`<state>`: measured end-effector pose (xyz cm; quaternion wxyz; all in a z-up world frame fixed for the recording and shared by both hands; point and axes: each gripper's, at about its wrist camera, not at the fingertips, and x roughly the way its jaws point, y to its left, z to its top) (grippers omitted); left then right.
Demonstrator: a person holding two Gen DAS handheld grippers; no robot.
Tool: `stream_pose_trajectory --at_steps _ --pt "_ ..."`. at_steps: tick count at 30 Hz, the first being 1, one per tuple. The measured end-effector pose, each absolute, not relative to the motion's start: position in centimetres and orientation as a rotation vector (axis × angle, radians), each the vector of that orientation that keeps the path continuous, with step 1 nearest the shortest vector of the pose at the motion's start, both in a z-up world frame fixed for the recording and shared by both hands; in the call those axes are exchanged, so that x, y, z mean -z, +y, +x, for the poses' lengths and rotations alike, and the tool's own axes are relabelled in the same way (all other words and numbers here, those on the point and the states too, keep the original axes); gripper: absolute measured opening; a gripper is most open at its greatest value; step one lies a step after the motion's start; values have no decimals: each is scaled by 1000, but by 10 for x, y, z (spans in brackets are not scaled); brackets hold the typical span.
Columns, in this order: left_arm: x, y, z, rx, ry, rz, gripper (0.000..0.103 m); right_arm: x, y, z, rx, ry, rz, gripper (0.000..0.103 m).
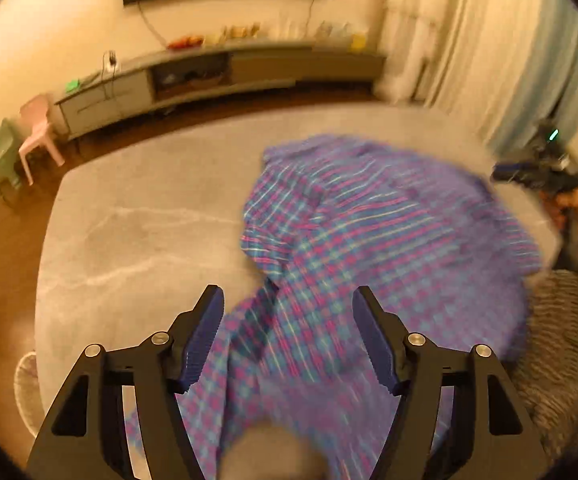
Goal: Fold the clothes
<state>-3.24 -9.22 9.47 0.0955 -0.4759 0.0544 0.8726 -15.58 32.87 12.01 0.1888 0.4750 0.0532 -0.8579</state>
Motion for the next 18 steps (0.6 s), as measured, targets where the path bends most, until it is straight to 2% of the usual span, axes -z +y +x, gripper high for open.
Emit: stream_pose_trajectory --at_steps 4,6,8,10,12,16,18 --pt "-14 -69 -116 -2568 471 -1598 66 -72 304 -226 2446 248 1434 58" --pt "29 -75 -152 -2512 532 -1757 38 -48 297 -252 2439 348 1500 58" --pt "49 -84 -167 -2512 533 -1763 35 -29 297 -265 2402 456 1560 55" --pt "57 -94 -180 -2528 542 -1760 36 -9 300 -276 2348 563 1613 46" --pt "65 -107 -198 -2581 572 -1764 37 -7 308 -290 2358 573 1576 45" --pt "86 -123 -245 -2682 817 -1775 37 -3 319 -337 2416 653 1549 45" --pt "98 -128 -276 -2715 929 -1785 28 -1 319 -361 2445 658 1551 45"
